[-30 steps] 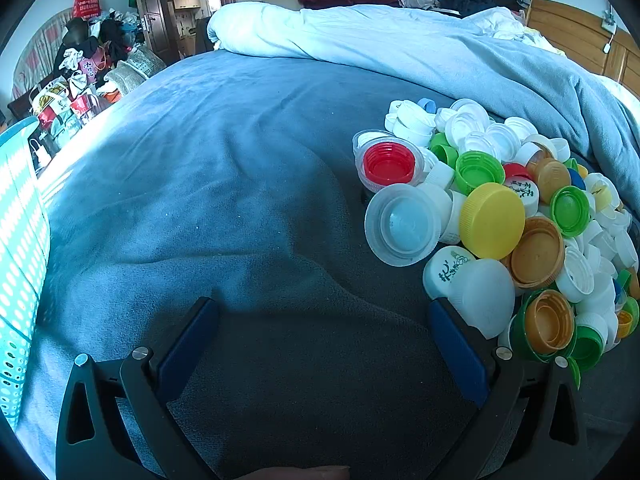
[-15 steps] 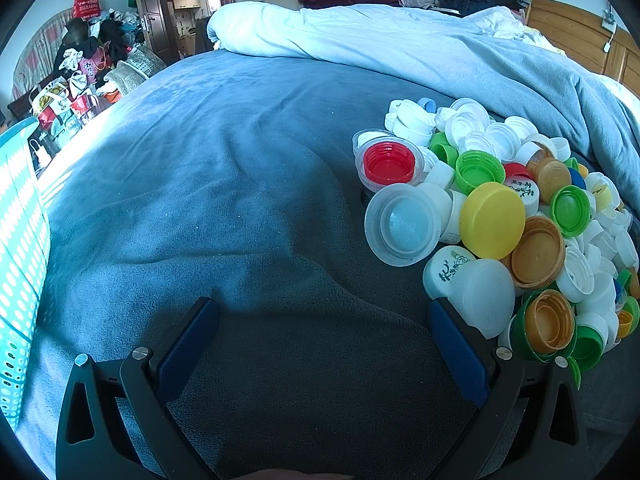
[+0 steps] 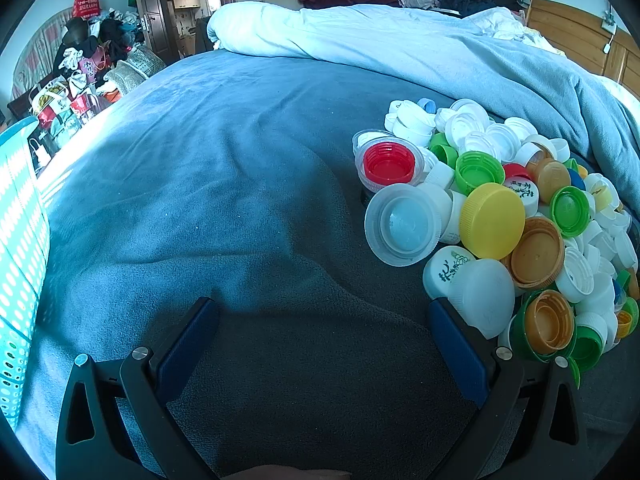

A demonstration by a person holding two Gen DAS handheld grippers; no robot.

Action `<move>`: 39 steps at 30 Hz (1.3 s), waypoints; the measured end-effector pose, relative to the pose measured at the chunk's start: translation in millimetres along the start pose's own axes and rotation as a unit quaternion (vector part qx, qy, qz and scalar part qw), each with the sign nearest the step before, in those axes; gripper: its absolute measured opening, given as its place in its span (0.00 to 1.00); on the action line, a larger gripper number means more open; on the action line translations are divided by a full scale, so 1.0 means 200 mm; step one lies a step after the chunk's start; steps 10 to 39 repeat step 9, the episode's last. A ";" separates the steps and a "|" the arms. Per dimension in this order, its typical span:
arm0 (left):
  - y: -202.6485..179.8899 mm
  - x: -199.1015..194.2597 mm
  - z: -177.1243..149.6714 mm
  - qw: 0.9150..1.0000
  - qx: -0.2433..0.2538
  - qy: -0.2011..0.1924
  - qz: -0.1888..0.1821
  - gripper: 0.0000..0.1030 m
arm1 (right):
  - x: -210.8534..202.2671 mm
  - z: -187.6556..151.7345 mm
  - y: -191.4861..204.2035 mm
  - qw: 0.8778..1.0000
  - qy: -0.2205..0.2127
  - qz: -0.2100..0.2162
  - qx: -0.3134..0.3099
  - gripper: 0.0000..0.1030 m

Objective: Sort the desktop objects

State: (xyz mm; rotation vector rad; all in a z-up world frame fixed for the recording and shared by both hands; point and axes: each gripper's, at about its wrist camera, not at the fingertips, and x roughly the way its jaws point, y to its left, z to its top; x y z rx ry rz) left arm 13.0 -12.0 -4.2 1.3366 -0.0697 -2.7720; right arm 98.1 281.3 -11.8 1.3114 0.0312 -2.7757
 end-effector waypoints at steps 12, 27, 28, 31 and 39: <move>0.00 -0.01 -0.01 1.000 0.001 -0.003 0.001 0.99 | 0.00 0.00 0.00 1.000 0.000 0.000 0.000 1.00; 0.00 -0.01 -0.01 1.000 0.001 -0.003 0.001 0.99 | 0.00 0.00 0.00 1.000 0.000 0.000 0.000 1.00; 0.00 -0.01 -0.01 1.000 0.001 -0.003 0.001 0.99 | 0.00 0.00 0.00 1.000 0.000 0.000 0.000 1.00; 0.00 -0.01 -0.01 1.000 0.001 -0.003 0.001 0.99 | 0.00 0.00 0.00 1.000 0.000 0.000 0.000 1.00; 0.00 -0.01 -0.01 1.000 0.001 -0.003 0.001 0.99 | 0.00 0.00 0.00 1.000 0.000 0.000 0.000 1.00</move>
